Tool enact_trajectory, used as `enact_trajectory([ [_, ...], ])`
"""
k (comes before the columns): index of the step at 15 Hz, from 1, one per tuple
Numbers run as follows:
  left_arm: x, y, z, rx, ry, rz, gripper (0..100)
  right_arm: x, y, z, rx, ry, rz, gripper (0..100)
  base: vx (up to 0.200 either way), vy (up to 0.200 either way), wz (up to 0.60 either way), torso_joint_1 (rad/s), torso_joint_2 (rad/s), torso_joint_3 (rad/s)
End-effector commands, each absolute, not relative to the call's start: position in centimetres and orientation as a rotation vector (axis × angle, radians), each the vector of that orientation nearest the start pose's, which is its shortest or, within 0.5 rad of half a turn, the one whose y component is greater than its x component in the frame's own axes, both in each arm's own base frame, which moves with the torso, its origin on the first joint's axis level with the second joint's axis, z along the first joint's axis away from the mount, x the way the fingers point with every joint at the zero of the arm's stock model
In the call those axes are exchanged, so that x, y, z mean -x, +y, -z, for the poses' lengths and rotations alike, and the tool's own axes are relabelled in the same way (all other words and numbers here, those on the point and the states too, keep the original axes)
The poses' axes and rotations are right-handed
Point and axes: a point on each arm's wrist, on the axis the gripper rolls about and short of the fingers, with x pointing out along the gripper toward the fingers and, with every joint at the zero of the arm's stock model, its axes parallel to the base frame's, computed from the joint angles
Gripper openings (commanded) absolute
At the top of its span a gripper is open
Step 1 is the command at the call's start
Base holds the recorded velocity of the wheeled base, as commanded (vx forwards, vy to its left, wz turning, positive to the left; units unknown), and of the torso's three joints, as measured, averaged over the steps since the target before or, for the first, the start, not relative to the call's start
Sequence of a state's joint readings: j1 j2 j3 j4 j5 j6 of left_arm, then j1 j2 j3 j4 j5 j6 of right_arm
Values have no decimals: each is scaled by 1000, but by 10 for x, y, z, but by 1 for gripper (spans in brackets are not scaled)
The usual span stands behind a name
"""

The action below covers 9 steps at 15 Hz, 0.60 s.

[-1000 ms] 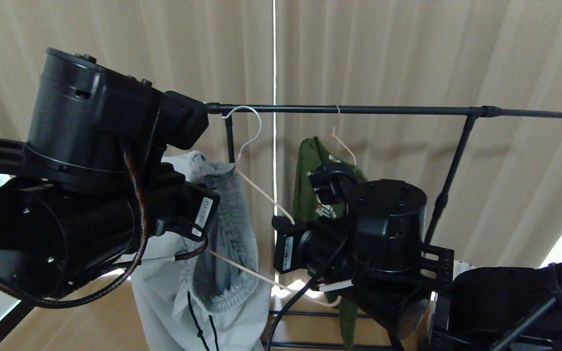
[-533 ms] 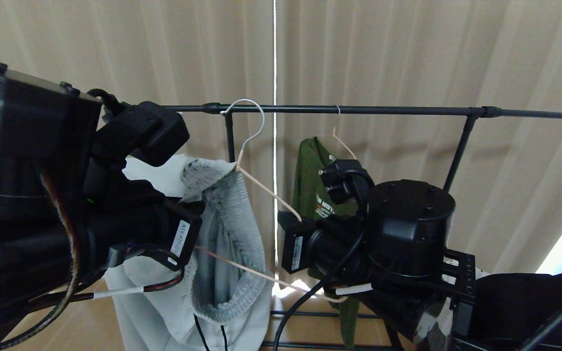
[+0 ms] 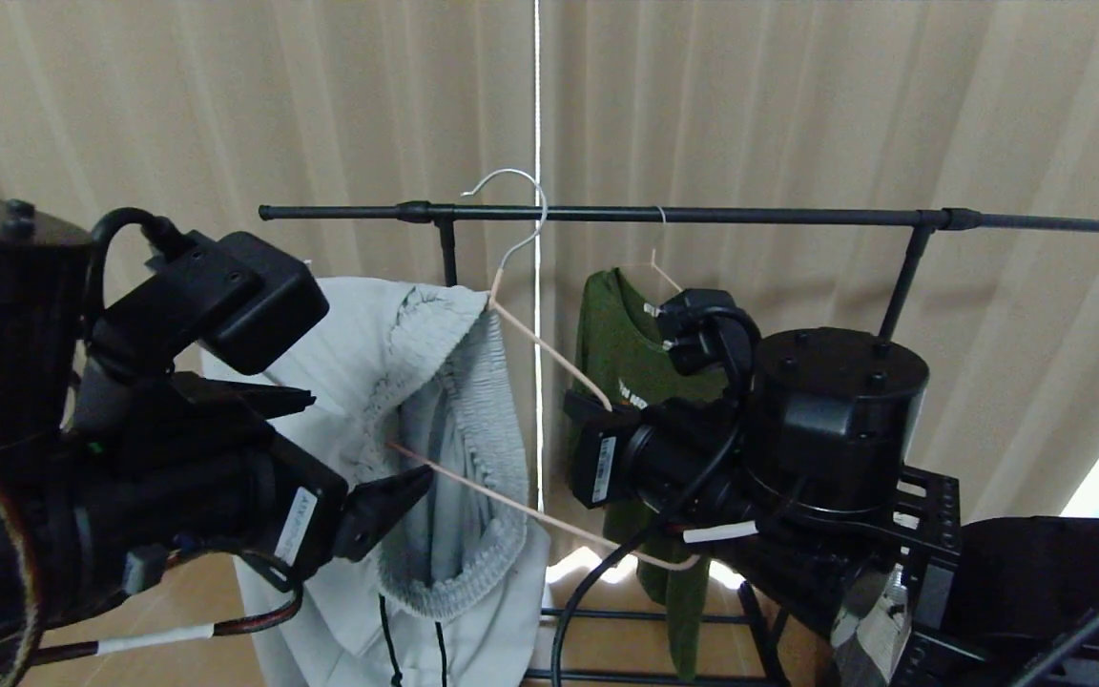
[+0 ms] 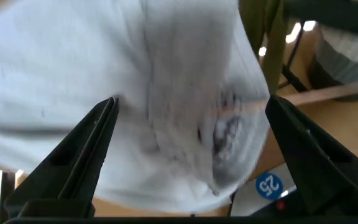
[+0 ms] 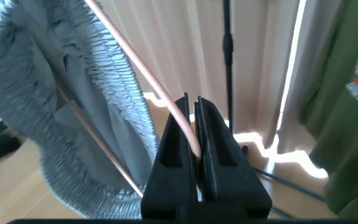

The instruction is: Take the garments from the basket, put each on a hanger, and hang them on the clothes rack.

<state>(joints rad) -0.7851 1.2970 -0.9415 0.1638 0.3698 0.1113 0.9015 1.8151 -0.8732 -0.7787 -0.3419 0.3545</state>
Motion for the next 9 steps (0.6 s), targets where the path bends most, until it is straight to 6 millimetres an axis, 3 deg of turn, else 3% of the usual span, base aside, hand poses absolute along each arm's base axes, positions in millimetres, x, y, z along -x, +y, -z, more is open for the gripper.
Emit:
enact_trajectory([
  [1,-123,-111,-247,-454,370,454,100,-221,247,-182,-229,211,-494,0,0,0,0,0,0,0],
  [4,-112,-90,-255,-523,284,446,100,-229,219,-179,-133,206,-474,0,0,0,0,0,0,0],
  [6,-116,-78,-259,-613,234,405,100,-221,194,-188,-126,202,-526,0,0,0,0,0,0,0],
  [9,-130,-70,-262,-734,155,415,100,-216,173,-184,-14,190,-527,0,0,0,0,0,0,0],
])
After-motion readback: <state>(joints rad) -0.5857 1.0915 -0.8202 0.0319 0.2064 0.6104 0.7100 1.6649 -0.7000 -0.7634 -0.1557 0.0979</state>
